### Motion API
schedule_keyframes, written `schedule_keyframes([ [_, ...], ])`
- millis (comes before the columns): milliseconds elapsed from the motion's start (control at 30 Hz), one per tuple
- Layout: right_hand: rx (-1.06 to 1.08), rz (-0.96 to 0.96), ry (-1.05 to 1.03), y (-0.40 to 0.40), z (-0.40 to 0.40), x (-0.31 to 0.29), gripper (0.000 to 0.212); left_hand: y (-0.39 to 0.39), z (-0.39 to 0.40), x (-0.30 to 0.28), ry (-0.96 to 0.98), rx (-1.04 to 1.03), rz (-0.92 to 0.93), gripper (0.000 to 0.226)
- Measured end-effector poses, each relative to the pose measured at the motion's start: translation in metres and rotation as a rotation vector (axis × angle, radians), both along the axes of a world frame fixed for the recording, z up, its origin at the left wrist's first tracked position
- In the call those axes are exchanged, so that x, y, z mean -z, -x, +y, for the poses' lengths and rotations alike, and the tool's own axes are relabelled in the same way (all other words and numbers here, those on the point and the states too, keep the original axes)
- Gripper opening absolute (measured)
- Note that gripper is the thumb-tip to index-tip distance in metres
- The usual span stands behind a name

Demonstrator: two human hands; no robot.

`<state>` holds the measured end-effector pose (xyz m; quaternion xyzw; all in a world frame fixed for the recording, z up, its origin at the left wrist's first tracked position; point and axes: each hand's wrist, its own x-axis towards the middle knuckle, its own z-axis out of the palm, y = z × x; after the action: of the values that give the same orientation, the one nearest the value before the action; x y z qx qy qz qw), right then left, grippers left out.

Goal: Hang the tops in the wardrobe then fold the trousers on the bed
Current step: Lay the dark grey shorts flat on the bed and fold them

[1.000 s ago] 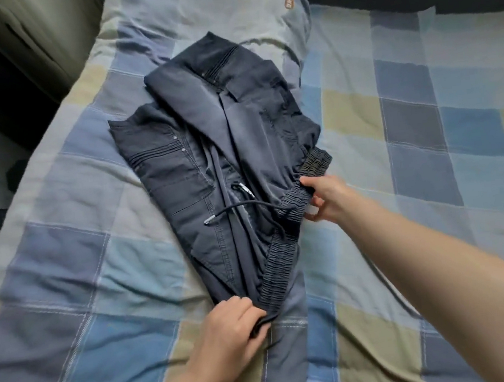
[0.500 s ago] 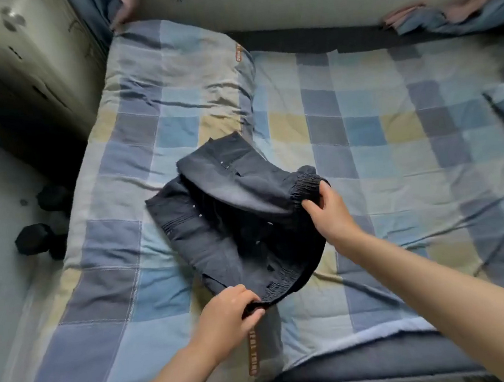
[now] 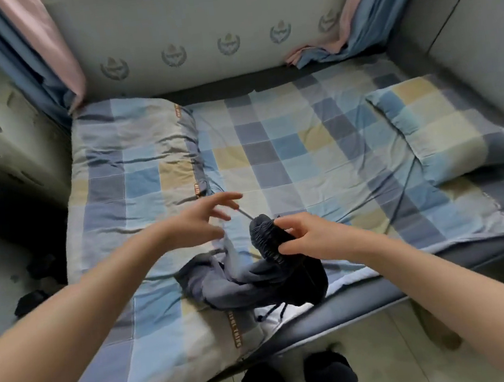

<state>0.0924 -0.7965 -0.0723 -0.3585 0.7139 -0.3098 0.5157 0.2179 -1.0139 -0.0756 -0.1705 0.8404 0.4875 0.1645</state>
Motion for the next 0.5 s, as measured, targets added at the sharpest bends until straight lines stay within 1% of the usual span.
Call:
schedule_keyframes([
  [33,-0.024,0.004,0.028,0.003,0.007,-0.013,0.033,0.013,0.011,-0.018,-0.081,0.052,0.011,0.077],
  [67,-0.040,0.026,0.063,0.008,0.018,-0.030,0.027,0.029,0.027,-0.036,-0.119,0.132,0.013,0.079],
  [133,-0.073,0.074,0.118,0.016,0.035,-0.057,0.014,0.057,0.060,-0.062,-0.160,0.299,-0.003,0.072],
  [167,-0.091,0.110,0.138,0.023,0.046,-0.067,0.007,0.069,0.076,-0.070,-0.125,0.360,-0.011,0.064],
  [233,-0.134,0.182,0.160,0.038,0.069,-0.086,0.012,0.091,0.103,-0.081,0.022,0.444,-0.032,0.042],
  [267,-0.146,0.189,0.166,0.046,0.081,-0.093,0.014,0.100,0.113,-0.084,0.099,0.480,-0.046,0.032],
  [300,-0.139,0.187,0.173,0.056,0.099,-0.099,0.015,0.110,0.125,-0.087,0.165,0.506,-0.063,0.028],
  [333,-0.124,0.181,0.182,0.064,0.113,-0.103,0.016,0.116,0.132,-0.091,0.225,0.515,-0.078,0.029],
  [400,-0.090,0.146,0.193,0.084,0.144,-0.110,0.022,0.132,0.152,-0.103,0.251,0.513,-0.091,0.037],
  [433,-0.078,0.099,0.192,0.093,0.157,-0.112,0.020,0.138,0.160,-0.111,0.236,0.511,-0.095,0.039],
  [467,-0.072,0.045,0.198,0.101,0.170,-0.114,0.017,0.144,0.170,-0.122,0.212,0.519,-0.093,0.036],
  [500,-0.068,-0.007,0.207,0.112,0.185,-0.116,0.015,0.153,0.183,-0.135,0.189,0.523,-0.089,0.029],
])
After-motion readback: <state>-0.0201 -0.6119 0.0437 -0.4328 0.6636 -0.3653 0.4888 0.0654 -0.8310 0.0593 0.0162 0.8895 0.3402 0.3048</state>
